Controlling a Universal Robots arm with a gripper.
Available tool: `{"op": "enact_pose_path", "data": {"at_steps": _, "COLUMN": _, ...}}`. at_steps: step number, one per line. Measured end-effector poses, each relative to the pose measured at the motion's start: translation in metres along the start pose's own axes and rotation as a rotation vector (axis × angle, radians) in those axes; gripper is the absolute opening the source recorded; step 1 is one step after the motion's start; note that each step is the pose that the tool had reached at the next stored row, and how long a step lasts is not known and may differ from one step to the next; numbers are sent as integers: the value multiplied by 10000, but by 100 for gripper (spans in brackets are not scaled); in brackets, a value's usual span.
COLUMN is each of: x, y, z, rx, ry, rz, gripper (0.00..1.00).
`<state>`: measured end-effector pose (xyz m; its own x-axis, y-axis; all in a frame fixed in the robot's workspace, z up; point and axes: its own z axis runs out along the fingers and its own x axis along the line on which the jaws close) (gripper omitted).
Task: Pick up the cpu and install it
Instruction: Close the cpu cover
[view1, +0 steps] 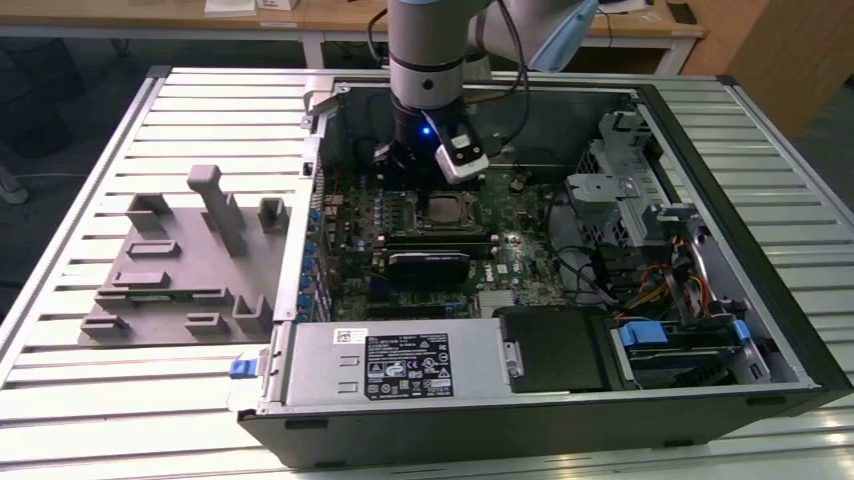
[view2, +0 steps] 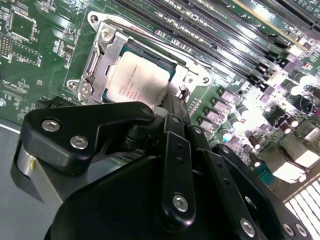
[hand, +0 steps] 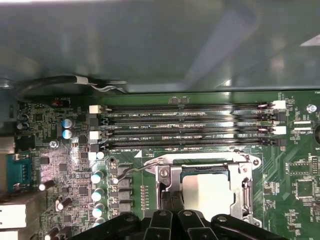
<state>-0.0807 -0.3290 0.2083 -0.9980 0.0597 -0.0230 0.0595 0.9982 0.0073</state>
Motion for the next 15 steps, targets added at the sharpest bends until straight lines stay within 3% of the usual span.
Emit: {"op": "enact_pose_path", "data": {"at_steps": 15, "x": -6, "y": 2, "z": -286, "rx": 0, "ry": 0, "rz": 0, "gripper": 11}}
